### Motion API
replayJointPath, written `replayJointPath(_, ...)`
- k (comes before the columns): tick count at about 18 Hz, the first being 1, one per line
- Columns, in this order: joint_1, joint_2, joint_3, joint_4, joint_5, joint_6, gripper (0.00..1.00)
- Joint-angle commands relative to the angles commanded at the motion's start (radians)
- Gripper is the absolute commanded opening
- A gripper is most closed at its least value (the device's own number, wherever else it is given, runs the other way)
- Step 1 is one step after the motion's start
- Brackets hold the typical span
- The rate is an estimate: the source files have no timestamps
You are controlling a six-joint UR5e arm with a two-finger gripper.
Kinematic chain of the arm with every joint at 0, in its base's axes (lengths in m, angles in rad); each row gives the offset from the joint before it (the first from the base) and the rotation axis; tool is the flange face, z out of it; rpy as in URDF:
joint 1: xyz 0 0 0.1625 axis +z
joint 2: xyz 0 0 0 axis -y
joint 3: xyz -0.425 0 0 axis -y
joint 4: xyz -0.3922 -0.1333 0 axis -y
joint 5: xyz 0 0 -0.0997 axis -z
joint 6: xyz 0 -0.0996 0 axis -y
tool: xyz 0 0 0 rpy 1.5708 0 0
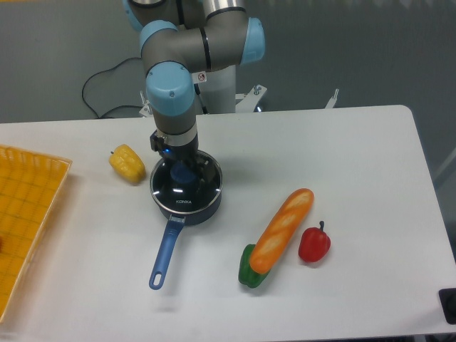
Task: Open the lid
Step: 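Close the gripper around the blue lid knob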
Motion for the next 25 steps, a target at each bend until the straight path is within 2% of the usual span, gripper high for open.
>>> replayJointPath(12, -0.002, 0.0, 0.009, 0.008, 0.011, 0.0, 1.0)
replayJointPath(17, -0.029, -0.011, 0.006, 0.015, 0.058, 0.0, 1.0)
replayJointPath(25, -0.035, -0.017, 0.003, 0.015, 0.064, 0.0, 1.0)
